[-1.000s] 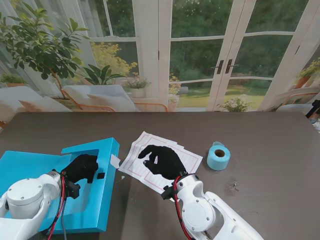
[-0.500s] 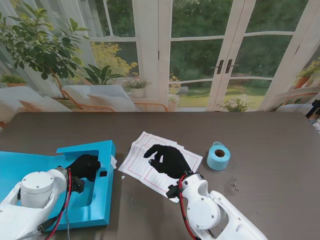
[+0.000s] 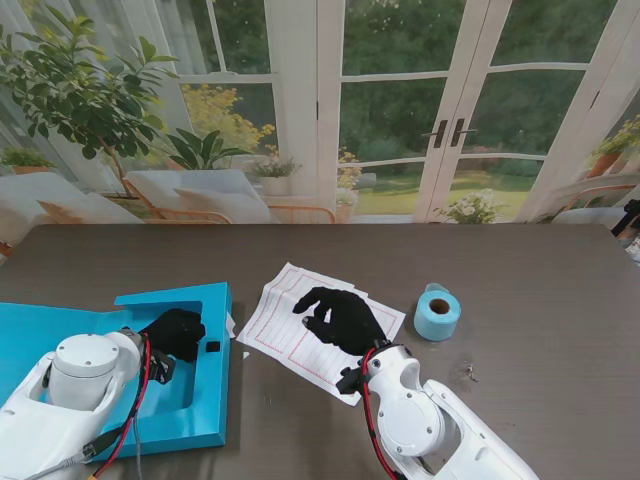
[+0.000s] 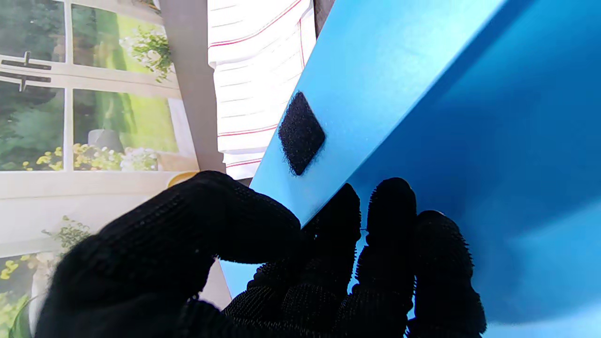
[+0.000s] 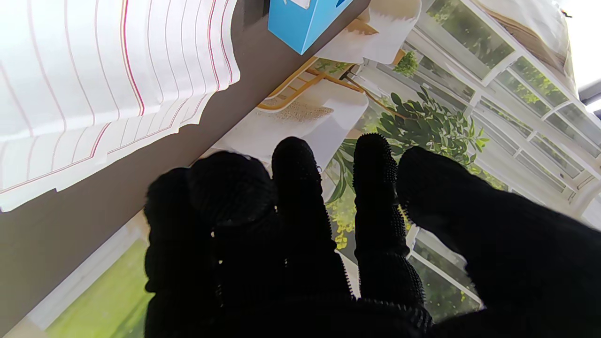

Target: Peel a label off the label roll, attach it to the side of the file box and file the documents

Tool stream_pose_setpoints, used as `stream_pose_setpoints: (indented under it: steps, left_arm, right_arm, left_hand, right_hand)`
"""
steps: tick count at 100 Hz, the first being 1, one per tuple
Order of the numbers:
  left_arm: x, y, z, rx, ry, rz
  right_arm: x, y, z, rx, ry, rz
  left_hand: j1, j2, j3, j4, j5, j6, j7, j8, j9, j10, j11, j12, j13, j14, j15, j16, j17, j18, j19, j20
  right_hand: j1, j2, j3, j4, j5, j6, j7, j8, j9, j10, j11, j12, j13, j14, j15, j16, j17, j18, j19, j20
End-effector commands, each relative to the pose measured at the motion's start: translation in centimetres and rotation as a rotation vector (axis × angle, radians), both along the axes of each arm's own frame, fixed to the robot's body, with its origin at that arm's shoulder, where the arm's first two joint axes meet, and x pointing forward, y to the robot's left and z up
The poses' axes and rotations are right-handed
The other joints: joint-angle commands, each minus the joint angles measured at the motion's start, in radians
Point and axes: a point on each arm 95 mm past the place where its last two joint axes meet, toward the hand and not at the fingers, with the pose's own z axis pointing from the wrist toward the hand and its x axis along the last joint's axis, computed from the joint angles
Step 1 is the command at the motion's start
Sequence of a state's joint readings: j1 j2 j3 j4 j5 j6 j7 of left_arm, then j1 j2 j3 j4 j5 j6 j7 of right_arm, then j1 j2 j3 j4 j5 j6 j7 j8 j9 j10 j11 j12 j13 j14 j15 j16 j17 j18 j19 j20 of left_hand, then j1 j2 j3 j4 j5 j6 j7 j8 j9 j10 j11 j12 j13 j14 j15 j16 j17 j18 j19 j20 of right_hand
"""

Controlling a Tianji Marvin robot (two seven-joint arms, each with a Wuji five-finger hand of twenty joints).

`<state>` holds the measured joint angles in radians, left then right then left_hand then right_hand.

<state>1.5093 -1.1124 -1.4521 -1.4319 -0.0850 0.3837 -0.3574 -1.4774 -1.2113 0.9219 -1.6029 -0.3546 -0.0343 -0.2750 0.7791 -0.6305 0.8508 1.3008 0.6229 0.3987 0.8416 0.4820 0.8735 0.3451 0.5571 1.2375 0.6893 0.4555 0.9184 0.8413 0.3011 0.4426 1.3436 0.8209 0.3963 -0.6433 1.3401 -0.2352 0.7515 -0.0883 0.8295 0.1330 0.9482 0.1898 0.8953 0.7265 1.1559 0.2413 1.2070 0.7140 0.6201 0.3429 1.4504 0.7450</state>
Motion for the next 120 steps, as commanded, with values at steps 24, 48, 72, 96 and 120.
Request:
stream_pose_setpoints:
  steps: [24, 48, 72, 96, 120]
  left_arm:
    - [-0.7, 0.4, 1.6, 0.036, 0.001, -0.009]
    - [-0.9, 0.8, 3.1, 0.090, -0.009, -0.016]
    - [-1.6, 1.0, 5.6, 0.238, -0.072, -0.016]
    - [-2.6, 0.4, 9.0, 0.395, -0.293, -0.057]
    - [-3.1, -1.1, 10.7, 0.375, -0.508, -0.103]
  right_arm:
    - [-0.4, 0.4, -0.3, -0.001, 0.016, 0.016]
    - [-0.4, 0.5, -0.2, -0.004, 0.014, 0.016]
    - [-0.1, 0.2, -0.2, -0.020, 0.004, 0.012]
    - [0.5, -0.5, 0.2, -0.068, -0.039, 0.008]
    - [1.1, -1.7, 0.6, -0.116, -0.076, 0.000]
  left_hand:
    - [-0.057, 0.048, -0.115, 0.032, -0.047, 0.072, -0.358, -0.166, -0.211, 0.053, -0.141, -0.410, -0.181, 0.051, -0.248, -0.125, -0.166, -0.063, -0.115, -0.072]
    - [-0.076, 0.059, -0.160, 0.000, -0.012, 0.113, -0.551, -0.255, -0.217, 0.102, -0.282, -0.571, -0.224, 0.071, -0.364, -0.193, -0.193, -0.043, -0.198, -0.109]
    - [-0.091, 0.081, -0.191, -0.023, 0.018, 0.116, -0.629, -0.275, -0.195, 0.126, -0.373, -0.642, -0.253, 0.083, -0.411, -0.216, -0.218, -0.042, -0.228, -0.117]
    - [-0.116, 0.142, -0.246, -0.070, 0.048, 0.060, -0.637, -0.263, -0.168, 0.088, -0.383, -0.570, -0.269, 0.056, -0.346, -0.165, -0.233, -0.106, -0.120, -0.061]
    - [-0.121, 0.160, -0.258, -0.081, 0.083, -0.043, -0.651, -0.260, -0.180, 0.027, -0.426, -0.708, -0.319, 0.011, -0.497, -0.255, -0.298, -0.106, -0.292, -0.131]
  right_hand:
    - [-0.029, 0.021, -0.006, 0.024, -0.019, 0.004, -0.010, 0.006, 0.015, 0.004, -0.013, -0.012, 0.033, 0.052, -0.011, 0.002, -0.067, -0.010, 0.035, 0.013]
    - [-0.036, 0.021, -0.007, 0.024, -0.015, 0.011, -0.009, 0.004, 0.021, 0.003, -0.014, -0.012, 0.036, 0.055, -0.012, 0.002, -0.065, -0.010, 0.035, 0.012]
    - [-0.057, 0.028, -0.012, 0.036, -0.014, 0.024, -0.011, 0.008, 0.012, 0.003, -0.019, -0.012, 0.032, 0.049, -0.015, 0.002, -0.066, -0.010, 0.035, 0.012]
    - [-0.094, 0.054, -0.046, 0.098, -0.030, 0.023, -0.041, 0.067, -0.054, -0.004, -0.087, -0.058, -0.036, 0.039, -0.122, -0.033, -0.089, -0.018, 0.005, 0.001]
    - [-0.104, 0.041, -0.071, 0.112, -0.050, 0.021, -0.057, 0.116, -0.109, -0.008, -0.124, -0.100, -0.093, 0.029, -0.216, -0.065, -0.117, -0.022, -0.038, -0.017]
